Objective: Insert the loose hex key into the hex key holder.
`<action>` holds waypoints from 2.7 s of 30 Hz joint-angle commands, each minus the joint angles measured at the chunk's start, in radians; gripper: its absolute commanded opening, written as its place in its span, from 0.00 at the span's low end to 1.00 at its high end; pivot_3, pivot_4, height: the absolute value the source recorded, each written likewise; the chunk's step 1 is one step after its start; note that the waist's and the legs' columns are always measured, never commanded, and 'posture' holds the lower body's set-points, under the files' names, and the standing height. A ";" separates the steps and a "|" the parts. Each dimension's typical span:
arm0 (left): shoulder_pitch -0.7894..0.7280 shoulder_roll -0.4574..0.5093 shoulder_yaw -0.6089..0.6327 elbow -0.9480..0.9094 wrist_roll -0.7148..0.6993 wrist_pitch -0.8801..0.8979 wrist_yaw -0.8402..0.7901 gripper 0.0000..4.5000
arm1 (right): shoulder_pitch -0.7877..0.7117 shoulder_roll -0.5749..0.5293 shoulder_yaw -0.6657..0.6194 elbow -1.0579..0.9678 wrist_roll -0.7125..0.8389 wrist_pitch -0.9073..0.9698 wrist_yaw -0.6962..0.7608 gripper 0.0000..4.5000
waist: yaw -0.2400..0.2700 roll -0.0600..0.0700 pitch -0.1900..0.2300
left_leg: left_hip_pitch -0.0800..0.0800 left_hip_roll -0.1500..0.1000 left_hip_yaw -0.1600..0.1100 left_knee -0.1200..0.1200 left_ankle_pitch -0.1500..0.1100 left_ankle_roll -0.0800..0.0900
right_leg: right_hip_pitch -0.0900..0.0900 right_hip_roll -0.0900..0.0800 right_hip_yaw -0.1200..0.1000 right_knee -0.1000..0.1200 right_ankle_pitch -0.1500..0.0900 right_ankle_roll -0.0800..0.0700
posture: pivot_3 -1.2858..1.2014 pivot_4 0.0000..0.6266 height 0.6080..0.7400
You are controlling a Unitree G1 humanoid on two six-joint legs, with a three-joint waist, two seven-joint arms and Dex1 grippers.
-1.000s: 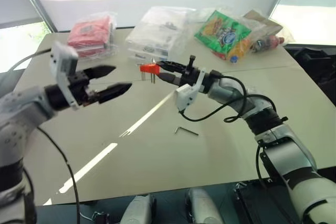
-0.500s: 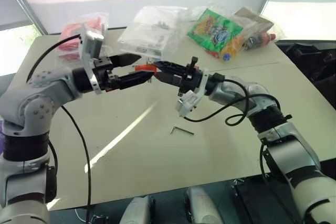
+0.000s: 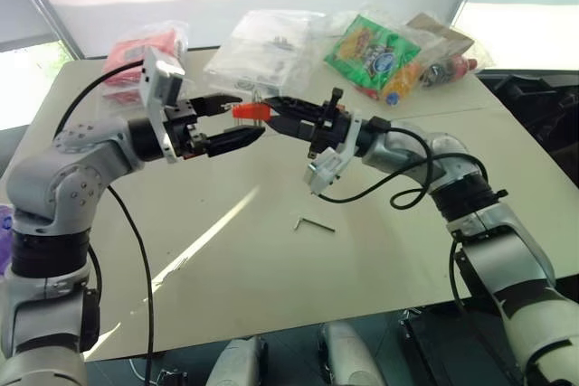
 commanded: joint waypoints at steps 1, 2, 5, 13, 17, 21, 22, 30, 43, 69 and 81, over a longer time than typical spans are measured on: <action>-0.009 -0.005 0.019 0.002 0.011 -0.026 -0.004 1.00 | -0.020 -0.004 -0.008 -0.020 0.031 -0.008 0.008 0.22 | 0.000 0.000 0.000 | 0.000 0.000 0.000 0.000 0.000 0.000 | 0.000 0.000 0.000 0.000 0.000 0.000 | 0.52 0.24 1.00; -0.011 -0.007 0.020 0.004 0.012 -0.027 -0.006 1.00 | -0.019 -0.004 -0.007 -0.022 0.033 -0.008 0.014 0.22 | 0.000 0.000 0.000 | 0.000 0.000 0.000 0.000 0.000 0.000 | 0.000 0.000 0.000 0.000 0.000 0.000 | 0.52 0.24 1.00; -0.014 -0.011 0.020 0.008 0.016 -0.028 -0.011 1.00 | -0.016 -0.002 -0.006 -0.024 0.039 -0.009 0.024 0.22 | -0.001 0.000 0.000 | 0.000 0.000 0.000 0.000 0.000 0.000 | 0.000 0.000 0.000 0.000 0.000 0.000 | 0.52 0.24 1.00; -0.015 -0.033 0.007 0.017 0.034 -0.043 -0.013 0.23 | -0.001 -0.002 -0.009 -0.043 0.058 -0.004 0.058 0.22 | 0.000 0.000 0.000 | 0.000 0.000 0.000 0.000 0.000 0.000 | 0.000 0.000 0.000 0.000 0.000 0.000 | 0.52 0.24 1.00; -0.011 -0.044 0.003 0.014 0.041 -0.040 -0.016 0.01 | 0.012 -0.006 -0.008 -0.056 0.068 0.001 0.074 0.22 | 0.000 0.000 0.000 | -0.001 0.000 0.000 0.001 0.000 0.000 | 0.000 0.000 0.000 0.000 0.000 0.000 | 0.52 0.24 1.00; -0.006 -0.047 -0.005 0.010 0.055 -0.037 -0.011 0.01 | 0.022 -0.010 -0.009 -0.066 0.077 0.003 0.086 0.22 | 0.000 0.000 0.000 | -0.001 0.000 0.000 0.001 0.000 0.000 | -0.001 0.000 0.000 0.000 0.000 0.000 | 0.52 0.24 1.00; -0.006 -0.048 -0.007 0.011 0.058 -0.039 -0.012 0.01 | 0.026 -0.011 -0.007 -0.067 0.084 0.004 0.095 0.22 | 0.000 0.000 0.000 | -0.001 0.000 0.000 0.001 0.000 0.000 | -0.001 0.000 0.000 0.000 0.000 0.000 | 0.52 0.24 1.00; -0.006 -0.059 -0.011 0.007 0.066 -0.045 -0.013 0.00 | 0.055 -0.005 -0.005 -0.067 0.188 0.026 0.203 0.76 | 0.000 0.000 0.000 | -0.001 0.000 0.000 0.001 0.000 0.000 | -0.001 0.000 0.000 0.000 0.000 0.000 | 0.52 0.24 1.00; 0.052 -0.064 0.012 -0.084 0.099 -0.096 0.059 0.00 | 0.253 -0.085 -0.099 -0.411 1.061 1.211 1.046 0.99 | 0.014 0.001 0.000 | -0.005 0.000 -0.003 0.005 0.000 0.001 | 0.000 -0.001 0.000 0.000 0.000 0.000 | 0.52 0.24 1.00; 0.151 -0.056 0.043 -0.203 0.076 -0.056 0.163 0.00 | 0.482 -0.113 0.097 -0.643 0.885 1.602 0.940 0.58 | 0.042 0.000 0.000 | -0.012 0.000 -0.002 0.015 -0.002 0.004 | -0.005 -0.003 -0.002 0.002 0.000 0.000 | 0.52 0.24 1.00; 0.155 -0.060 0.045 -0.212 0.077 -0.064 0.190 0.00 | 0.469 -0.107 0.065 -0.564 0.838 1.533 0.930 0.01 | 0.045 -0.002 -0.001 | -0.010 -0.001 -0.004 0.016 -0.002 0.004 | -0.001 -0.002 -0.003 0.001 0.000 0.000 | 0.52 0.24 1.00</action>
